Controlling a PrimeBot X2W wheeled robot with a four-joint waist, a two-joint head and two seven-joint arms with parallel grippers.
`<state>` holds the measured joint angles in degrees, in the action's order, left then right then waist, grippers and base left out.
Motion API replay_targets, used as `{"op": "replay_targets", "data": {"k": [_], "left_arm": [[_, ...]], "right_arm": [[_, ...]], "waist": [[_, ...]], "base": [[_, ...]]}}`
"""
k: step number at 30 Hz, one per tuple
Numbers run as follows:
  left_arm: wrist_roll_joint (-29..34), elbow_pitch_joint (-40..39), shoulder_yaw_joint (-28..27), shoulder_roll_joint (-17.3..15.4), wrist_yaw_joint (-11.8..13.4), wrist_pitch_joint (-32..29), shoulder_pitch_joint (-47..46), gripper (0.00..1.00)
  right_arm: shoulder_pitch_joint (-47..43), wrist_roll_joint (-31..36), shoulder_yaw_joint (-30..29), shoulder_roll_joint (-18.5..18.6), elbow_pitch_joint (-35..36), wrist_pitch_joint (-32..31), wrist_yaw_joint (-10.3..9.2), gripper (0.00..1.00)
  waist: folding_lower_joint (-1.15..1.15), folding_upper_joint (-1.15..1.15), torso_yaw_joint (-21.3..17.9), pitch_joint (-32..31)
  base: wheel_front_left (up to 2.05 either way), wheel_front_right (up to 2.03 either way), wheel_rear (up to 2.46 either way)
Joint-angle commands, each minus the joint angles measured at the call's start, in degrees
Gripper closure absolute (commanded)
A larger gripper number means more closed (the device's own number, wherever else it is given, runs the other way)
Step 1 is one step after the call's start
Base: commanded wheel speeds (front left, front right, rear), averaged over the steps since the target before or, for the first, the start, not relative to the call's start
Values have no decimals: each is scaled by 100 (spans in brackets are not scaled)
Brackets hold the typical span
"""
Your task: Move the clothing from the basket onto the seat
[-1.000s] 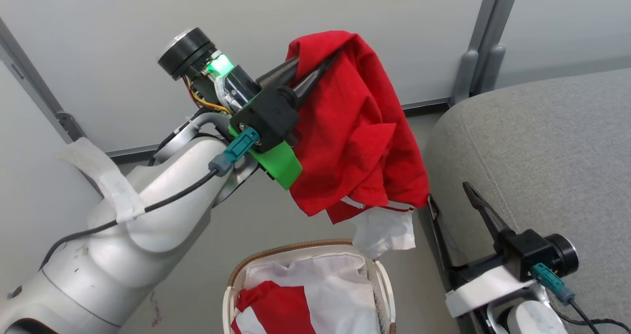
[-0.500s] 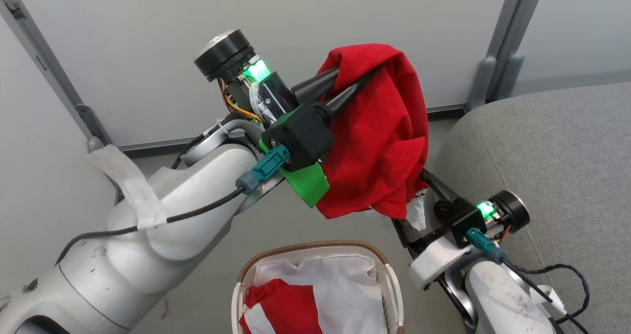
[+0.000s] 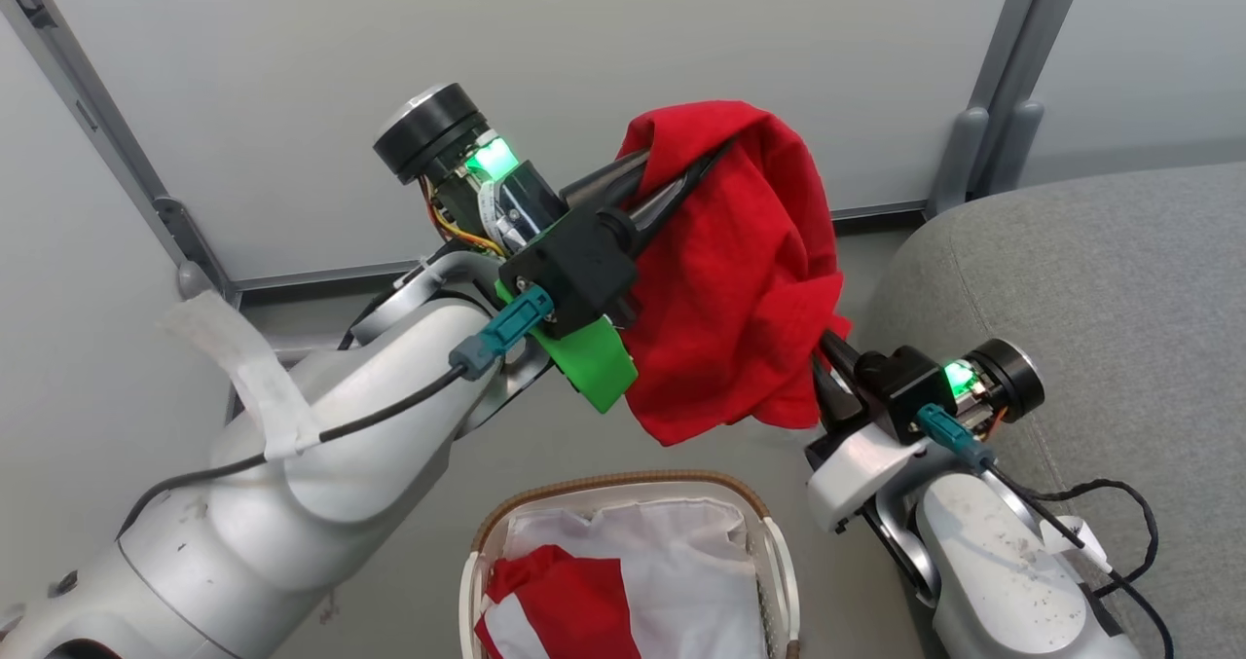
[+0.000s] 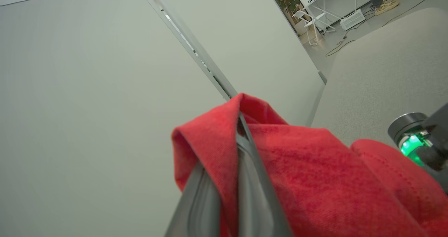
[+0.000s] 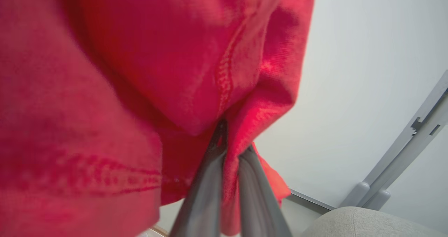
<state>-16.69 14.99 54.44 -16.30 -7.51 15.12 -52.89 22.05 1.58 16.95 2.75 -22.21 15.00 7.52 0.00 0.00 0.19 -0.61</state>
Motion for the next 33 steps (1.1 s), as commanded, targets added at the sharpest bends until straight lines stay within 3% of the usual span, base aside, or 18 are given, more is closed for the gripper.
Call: {"op": "replay_targets", "data": {"k": [1,10,11,12,13,14,15,25,33], "left_arm": [[-34,28,-35,-32,7,6,132,100],[-343,161,-355,17,7,6,730,100],[-372,154,-444,44,7,6,826,79],[-421,168,-543,80,7,6,973,38],[-459,196,-611,112,7,6,1109,18],[-531,212,-740,178,8,6,1283,3],[-580,234,-816,223,8,6,1421,0],[-627,456,-1551,720,8,6,2810,0],[-714,641,-1801,811,7,6,3547,0]], "right_arm": [[45,-33,-47,24,18,28,-6,100],[-120,-88,-329,23,302,28,-6,100],[-132,-98,-363,23,345,28,-6,100],[-144,-112,-402,24,396,28,-6,100],[-152,-116,-432,24,441,28,-6,100],[-151,-122,-470,24,504,28,-6,100],[-147,-127,-497,24,552,28,-6,100],[-173,-82,-771,22,1228,28,-6,100],[-281,-8,-993,24,1573,28,-6,100]], "waist": [[0,0,-8,2],[0,0,-59,-3],[0,0,-64,-1],[0,0,-69,2],[0,0,-73,3],[0,0,-81,7],[0,0,-86,12],[0,0,-136,52],[0,0,-163,91]], "base": [[0,0,0],[0,0,0],[0,0,0],[0,0,0],[0,0,0],[0,0,0],[0,0,0],[0,0,0],[0,0,0]]}}
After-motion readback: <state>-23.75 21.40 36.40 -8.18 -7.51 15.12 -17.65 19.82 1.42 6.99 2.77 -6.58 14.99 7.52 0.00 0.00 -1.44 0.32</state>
